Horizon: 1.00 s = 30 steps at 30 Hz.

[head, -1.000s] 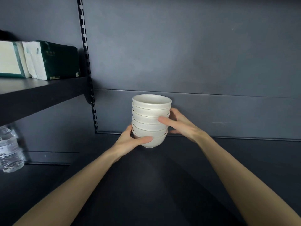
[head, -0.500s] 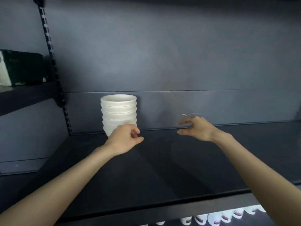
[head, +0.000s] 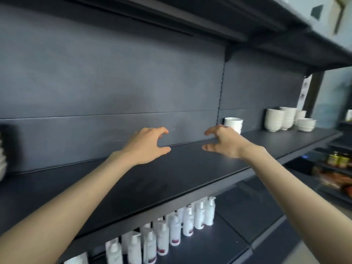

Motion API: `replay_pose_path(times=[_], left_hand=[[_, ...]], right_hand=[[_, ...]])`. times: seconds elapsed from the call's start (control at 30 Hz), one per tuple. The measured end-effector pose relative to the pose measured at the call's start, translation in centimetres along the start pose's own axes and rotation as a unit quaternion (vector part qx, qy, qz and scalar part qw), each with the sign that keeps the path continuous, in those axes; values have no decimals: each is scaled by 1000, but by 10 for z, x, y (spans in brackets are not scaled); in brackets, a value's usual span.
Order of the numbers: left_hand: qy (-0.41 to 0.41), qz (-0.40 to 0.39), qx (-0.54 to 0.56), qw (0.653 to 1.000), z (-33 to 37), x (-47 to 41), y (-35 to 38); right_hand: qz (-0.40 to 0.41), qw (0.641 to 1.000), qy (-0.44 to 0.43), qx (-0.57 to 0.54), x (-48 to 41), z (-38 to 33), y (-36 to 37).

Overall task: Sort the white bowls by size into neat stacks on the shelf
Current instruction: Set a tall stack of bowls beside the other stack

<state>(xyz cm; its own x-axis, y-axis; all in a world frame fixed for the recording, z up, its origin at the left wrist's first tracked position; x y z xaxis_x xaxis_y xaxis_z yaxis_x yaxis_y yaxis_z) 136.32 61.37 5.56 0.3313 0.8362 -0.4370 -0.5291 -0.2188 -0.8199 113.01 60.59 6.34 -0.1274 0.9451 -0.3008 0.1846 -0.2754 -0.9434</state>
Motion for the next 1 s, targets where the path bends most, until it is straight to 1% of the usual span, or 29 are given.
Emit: replay_pose_path(times=[0.23,0.4,0.6,0.7,0.87,1.0], left_hand=[[78,-18,-64,995,119,-69,82],[119,-35,-70,990,185,-125,137],[167,-48,-81,981,240,-202,221],[177,-53,-68,980,266,-251,255],[204,-52,-47,976,323,-335,308],[225,-52,-64,971,371,-391,353]], right_hand=[[22,996,73,40,36,144,-38],[46,990,122,61,38,236,-49],[40,985,157,62,17,346,-42],[34,982,171,67,-3,398,-52],[52,976,191,86,-32,494,-75],[62,973,201,90,-49,568,-88]])
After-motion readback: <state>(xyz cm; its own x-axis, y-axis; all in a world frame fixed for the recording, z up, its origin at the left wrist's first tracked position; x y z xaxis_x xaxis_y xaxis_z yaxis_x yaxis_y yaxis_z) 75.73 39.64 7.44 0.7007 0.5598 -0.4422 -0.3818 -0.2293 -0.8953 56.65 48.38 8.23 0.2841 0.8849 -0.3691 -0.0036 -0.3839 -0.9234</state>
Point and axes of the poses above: each hand's wrist, its own x-axis away from the middle knuckle, its own y-axis out of the palm, z = x × y, the point moved 3 cm from there along -x, towards the middle knuckle, and after that the axes turned 6 degrees about x, right-handed, at the moved point
